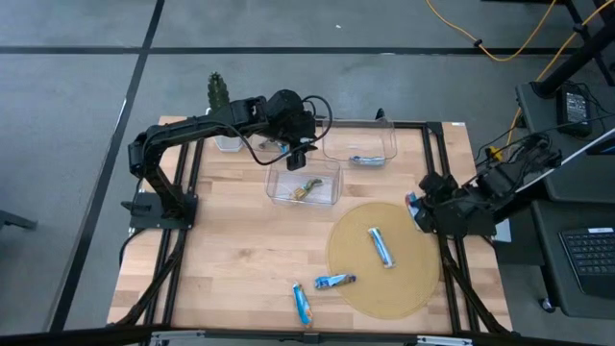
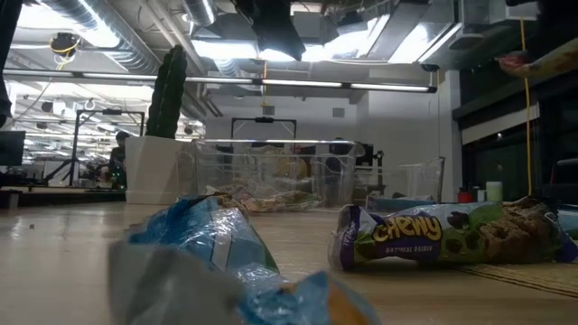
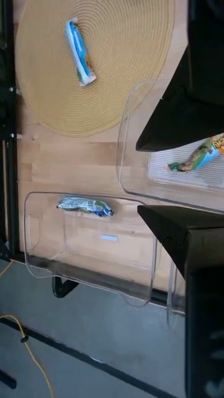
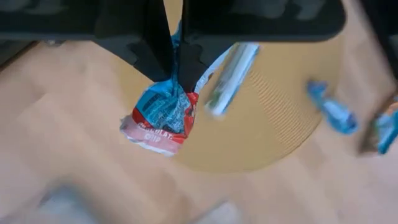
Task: Pick and place Granola Bars by type
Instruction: Put the red granola bar into the top left transparent bin
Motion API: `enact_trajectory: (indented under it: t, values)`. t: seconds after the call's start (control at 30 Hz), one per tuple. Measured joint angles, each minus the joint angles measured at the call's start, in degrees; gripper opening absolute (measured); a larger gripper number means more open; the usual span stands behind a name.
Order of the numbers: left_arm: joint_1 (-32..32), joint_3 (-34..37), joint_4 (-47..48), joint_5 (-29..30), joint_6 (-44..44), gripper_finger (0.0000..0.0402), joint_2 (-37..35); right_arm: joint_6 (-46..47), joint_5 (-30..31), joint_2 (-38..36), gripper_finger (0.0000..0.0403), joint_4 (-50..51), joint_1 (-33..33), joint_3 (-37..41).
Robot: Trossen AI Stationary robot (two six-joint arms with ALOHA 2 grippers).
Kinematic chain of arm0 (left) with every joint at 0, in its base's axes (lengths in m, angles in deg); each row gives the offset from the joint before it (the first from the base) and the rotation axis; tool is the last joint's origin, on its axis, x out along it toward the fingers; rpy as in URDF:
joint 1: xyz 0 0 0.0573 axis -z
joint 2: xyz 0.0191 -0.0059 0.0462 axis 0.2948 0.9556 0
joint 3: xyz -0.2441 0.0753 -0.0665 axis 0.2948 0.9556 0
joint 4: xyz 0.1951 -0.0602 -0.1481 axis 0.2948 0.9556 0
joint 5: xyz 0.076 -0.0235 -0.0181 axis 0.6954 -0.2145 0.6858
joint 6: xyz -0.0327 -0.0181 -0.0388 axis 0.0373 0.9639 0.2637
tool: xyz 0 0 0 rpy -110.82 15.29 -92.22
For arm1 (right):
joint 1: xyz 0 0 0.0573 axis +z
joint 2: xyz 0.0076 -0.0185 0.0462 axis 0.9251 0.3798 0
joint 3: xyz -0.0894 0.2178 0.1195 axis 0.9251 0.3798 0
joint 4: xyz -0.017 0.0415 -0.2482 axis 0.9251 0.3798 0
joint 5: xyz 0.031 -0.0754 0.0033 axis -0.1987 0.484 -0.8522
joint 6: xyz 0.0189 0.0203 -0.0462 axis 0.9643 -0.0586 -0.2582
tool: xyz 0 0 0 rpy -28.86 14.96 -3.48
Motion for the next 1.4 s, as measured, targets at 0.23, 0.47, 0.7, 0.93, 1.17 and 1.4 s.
enact_trajectory:
  t: [0.23,0.47,0.7,0.93,1.17,1.4]
  values:
    - [-0.01,0.02,-3.24,-1.81,3.30,0.0143,0.02,-16.39,7.96,-0.02,0.0016,-1.79,-11.59,0.00]
    - [1.29,0.02,-17.62,-10.56,5.38,0.0143,0.31,-42.28,7.45,-0.61,0.0020,-18.49,-26.67,0.02]
    - [3.34,0.06,-21.33,-10.49,4.58,0.0146,0.81,-62.75,-5.40,-0.27,0.0017,-43.20,-40.93,0.00]
    - [3.23,0.09,-21.84,-10.54,9.66,0.0180,1.46,-68.03,-17.67,0.60,0.0016,-49.31,-49.24,0.00]
    - [4.05,0.04,-23.02,-10.61,9.81,0.0225,1.99,-70.67,-23.81,2.22,0.0021,-52.93,-52.04,0.00]
    - [4.07,0.02,-27.58,-10.95,11.81,0.0244,4.36,-72.83,-28.47,5.44,0.0014,-61.65,-53.11,-1.44]
